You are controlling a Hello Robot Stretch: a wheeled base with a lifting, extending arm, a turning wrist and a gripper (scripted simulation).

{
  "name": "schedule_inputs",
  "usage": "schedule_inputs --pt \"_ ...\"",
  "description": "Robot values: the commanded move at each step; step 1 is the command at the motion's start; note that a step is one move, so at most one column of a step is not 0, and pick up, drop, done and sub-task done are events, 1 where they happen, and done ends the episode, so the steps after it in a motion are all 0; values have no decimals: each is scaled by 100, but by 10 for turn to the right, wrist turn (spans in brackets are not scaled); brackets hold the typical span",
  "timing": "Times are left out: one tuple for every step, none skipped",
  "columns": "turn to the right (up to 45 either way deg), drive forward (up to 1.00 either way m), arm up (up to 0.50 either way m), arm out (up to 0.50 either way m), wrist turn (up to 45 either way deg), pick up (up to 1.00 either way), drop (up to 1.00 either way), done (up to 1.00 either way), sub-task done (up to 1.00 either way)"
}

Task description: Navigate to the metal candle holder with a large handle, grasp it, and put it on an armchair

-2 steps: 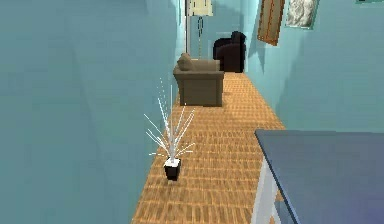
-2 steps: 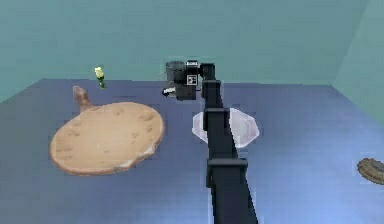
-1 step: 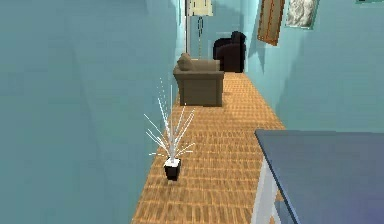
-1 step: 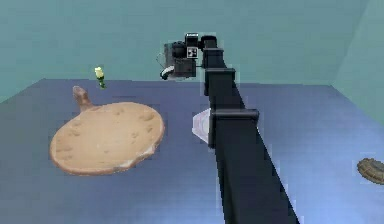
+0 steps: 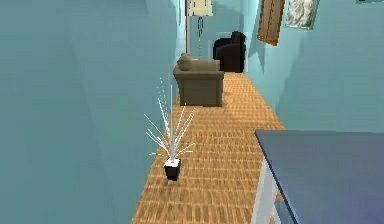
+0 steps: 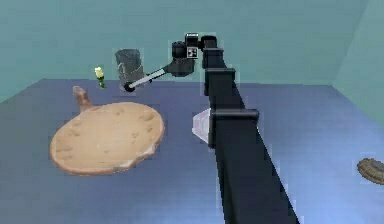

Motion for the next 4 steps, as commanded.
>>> schedule_inputs --pt "0 0 0 0 -450 0 0 0 0" --pt "0 0 0 0 -300 0 0 0 0" --pt "0 0 0 -46 0 0 0 0 0" --pt "-450 0 0 0 0 0 0 0 0"
